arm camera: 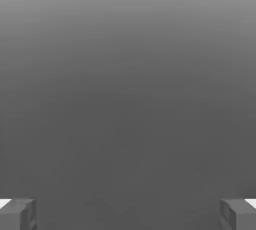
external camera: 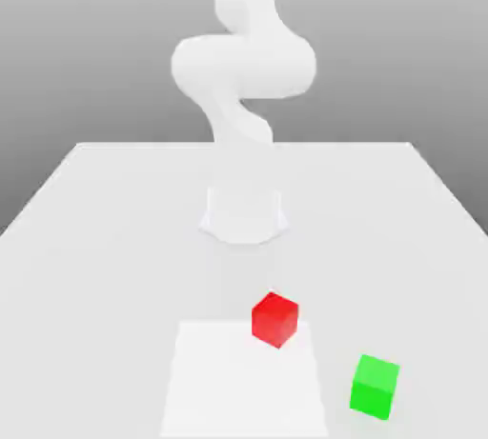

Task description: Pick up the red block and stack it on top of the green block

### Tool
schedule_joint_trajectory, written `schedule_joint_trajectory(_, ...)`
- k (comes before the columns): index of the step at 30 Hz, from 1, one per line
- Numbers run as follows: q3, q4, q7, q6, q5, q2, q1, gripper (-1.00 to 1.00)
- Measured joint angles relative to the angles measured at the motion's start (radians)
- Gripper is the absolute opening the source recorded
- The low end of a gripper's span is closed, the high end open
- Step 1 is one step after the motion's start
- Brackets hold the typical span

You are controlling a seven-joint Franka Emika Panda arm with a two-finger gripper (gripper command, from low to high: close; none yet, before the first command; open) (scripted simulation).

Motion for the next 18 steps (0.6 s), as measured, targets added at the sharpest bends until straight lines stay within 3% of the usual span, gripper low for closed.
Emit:
schedule_joint_trajectory(13, 0.151, -0.413, 0.404, 0.311, 0.101, 0.391, -0.041, 0.0)
schedule_joint_trajectory(18, 0.21, -0.556, 0.643, 0.506, 0.038, 0.643, -0.062, 0.0)
